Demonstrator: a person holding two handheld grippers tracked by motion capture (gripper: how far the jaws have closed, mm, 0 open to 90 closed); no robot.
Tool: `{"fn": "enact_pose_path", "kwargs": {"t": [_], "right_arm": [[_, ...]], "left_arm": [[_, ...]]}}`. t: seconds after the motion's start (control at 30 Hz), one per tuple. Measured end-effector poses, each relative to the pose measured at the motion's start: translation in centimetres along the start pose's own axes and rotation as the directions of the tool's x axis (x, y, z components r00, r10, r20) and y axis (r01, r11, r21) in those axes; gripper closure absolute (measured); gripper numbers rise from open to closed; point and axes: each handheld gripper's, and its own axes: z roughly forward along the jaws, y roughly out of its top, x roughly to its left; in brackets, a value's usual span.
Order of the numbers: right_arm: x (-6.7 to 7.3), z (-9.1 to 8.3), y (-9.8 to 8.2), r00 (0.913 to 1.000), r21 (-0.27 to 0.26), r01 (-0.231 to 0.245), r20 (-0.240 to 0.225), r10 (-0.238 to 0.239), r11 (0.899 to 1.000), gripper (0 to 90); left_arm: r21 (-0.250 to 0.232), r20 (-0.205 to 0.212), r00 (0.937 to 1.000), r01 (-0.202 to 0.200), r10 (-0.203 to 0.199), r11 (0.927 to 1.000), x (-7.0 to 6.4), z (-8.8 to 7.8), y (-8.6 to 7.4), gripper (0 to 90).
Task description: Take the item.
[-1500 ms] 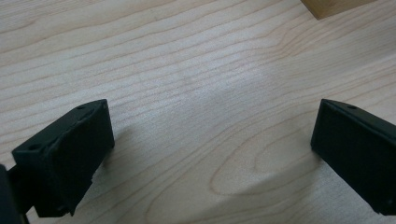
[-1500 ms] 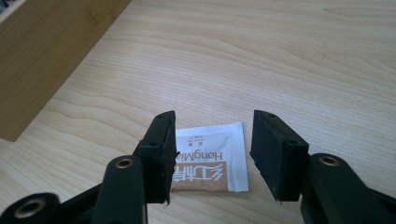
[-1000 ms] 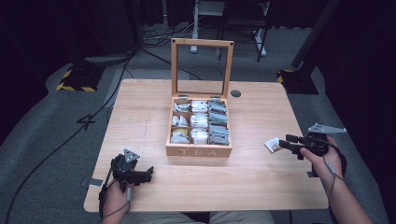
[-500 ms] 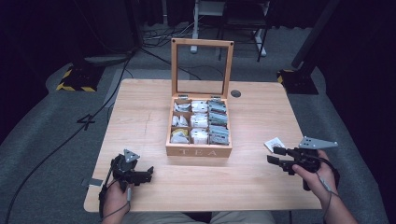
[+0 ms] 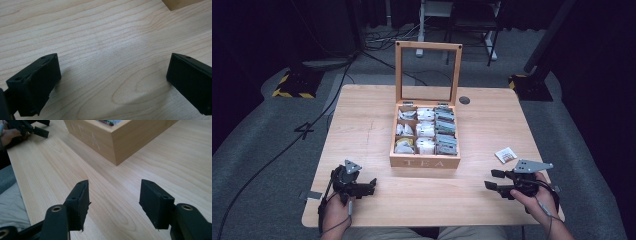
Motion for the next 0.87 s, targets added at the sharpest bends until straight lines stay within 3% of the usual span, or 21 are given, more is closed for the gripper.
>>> {"fn": "enact_pose_path", "kwargs": {"t": [0.1, 0.3, 0.6, 0.77, 0.87], "right_arm": [[0.1, 0.8, -0.7, 1.0000, 0.029, 0.001, 0.000, -0.001, 1.000, 40.3], [0.3, 2.2, -1.7, 0.9981, 0.089, 0.042, 0.043, -0.045, 0.995, 37.8], [0.1, 3.6, -2.9, 0.9909, 0.129, 0.077, 0.099, -0.090, 0.989, 31.8], [0.5, 4.2, -3.2, 0.9825, 0.128, 0.126, 0.121, -0.141, 0.984, 19.3], [0.6, 4.5, -3.1, 0.9821, 0.143, 0.130, 0.117, -0.147, 0.981, 13.4]], "left_arm": [[-0.001, 0.000, 1.0000, -0.002, 0.002, 1.0000, 0.0, 0.0, 0.0, 0.0], [0.000, 0.000, 1.0000, -0.003, 0.003, 1.0000, 0.0, 0.0, 0.0, 0.0], [0.002, 0.002, 1.0000, -0.005, 0.005, 1.0000, 0.0, 0.1, 0.1, 0.0], [0.001, 0.002, 1.0000, -0.005, 0.005, 1.0000, 0.0, 0.1, 0.1, 0.0], [0.002, 0.002, 1.0000, -0.005, 0.005, 1.0000, 0.0, 0.1, 0.1, 0.0]]}}
